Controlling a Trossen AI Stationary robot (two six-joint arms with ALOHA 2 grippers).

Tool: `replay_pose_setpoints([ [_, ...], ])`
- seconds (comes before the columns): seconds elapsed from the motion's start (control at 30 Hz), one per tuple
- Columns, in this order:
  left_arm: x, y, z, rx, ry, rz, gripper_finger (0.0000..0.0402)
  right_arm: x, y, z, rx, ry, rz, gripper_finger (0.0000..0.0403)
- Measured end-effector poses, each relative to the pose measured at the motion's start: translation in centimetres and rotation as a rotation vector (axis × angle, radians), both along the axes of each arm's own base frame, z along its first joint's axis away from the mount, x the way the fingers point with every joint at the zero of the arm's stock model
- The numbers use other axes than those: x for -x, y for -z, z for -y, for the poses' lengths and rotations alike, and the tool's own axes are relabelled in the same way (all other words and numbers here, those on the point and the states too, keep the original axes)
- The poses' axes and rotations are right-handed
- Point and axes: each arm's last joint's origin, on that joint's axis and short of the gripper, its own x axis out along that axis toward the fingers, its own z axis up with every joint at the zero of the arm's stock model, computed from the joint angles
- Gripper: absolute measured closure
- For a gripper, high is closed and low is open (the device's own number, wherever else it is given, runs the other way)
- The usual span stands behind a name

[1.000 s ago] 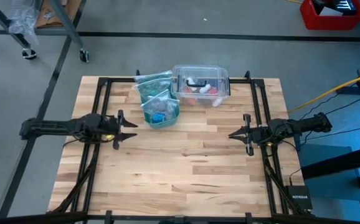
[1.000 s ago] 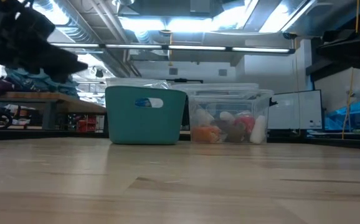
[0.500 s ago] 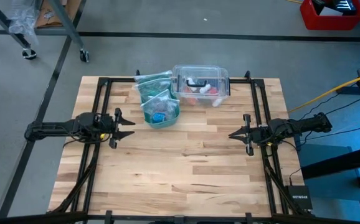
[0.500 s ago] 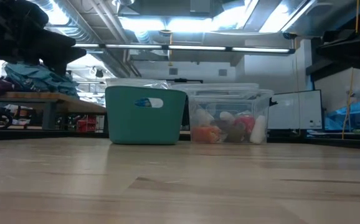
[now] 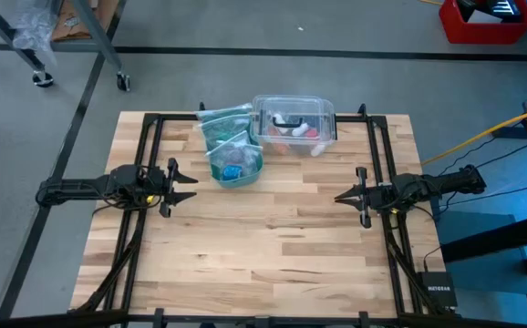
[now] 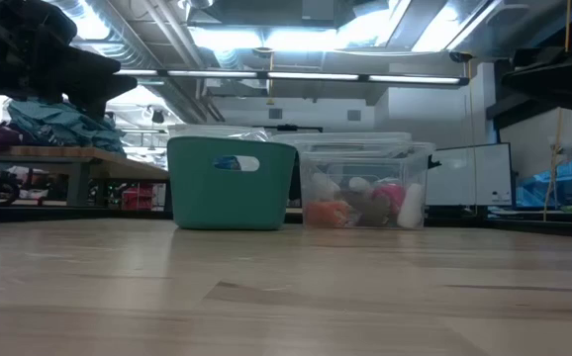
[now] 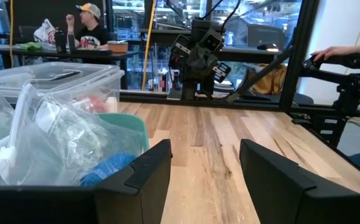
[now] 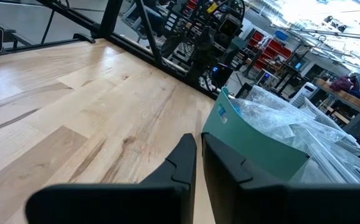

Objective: Roll bandage
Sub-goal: Return to Home Position

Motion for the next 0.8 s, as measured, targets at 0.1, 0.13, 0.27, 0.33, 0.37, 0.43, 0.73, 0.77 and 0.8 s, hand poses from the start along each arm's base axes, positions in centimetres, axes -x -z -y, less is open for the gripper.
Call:
replay_pose_setpoints([
  [0.1, 0.0, 0.0, 0.0, 0.0, 0.0, 0.0, 0.0219, -0.01, -0.01, 0.0, -0.001, 0.0, 0.002, 0.0371],
  [0.13, 0.0, 0.0, 0.0, 0.0, 0.0, 0.0, 0.0219, -0.01, -0.01, 0.0, -0.001, 0.0, 0.003, 0.0371],
  [0.27, 0.0, 0.0, 0.0, 0.0, 0.0, 0.0, 0.0219, -0.05, 0.01, -0.02, -0.004, 0.0, 0.013, 0.0371],
  [0.33, 0.0, 0.0, 0.0, 0.0, 0.0, 0.0, 0.0219, -0.3, 0.02, -0.08, -0.023, -0.001, 0.086, 0.0371],
  [0.37, 0.0, 0.0, 0.0, 0.0, 0.0, 0.0, 0.0219, -0.46, 0.27, -0.12, -0.035, -0.001, 0.127, 0.0371],
  [0.43, 0.0, 0.01, 0.0, 0.0, 0.0, 0.0, 0.0219, -0.45, 0.09, -0.12, -0.037, 0.0, 0.145, 0.0371],
  [0.73, 0.0, 0.01, 0.0, 0.0, 0.0, 0.0, 0.0219, -0.46, 0.11, -0.11, -0.036, 0.005, 0.145, 0.0371],
  [0.77, 0.0, 0.01, 0.0, 0.0, 0.0, 0.0, 0.0219, -0.46, 0.11, -0.11, -0.036, 0.005, 0.144, 0.0371],
  [0.8, 0.0, 0.01, 0.0, 0.0, 0.0, 0.0, 0.0219, -0.46, 0.11, -0.11, -0.036, 0.004, 0.144, 0.0371],
])
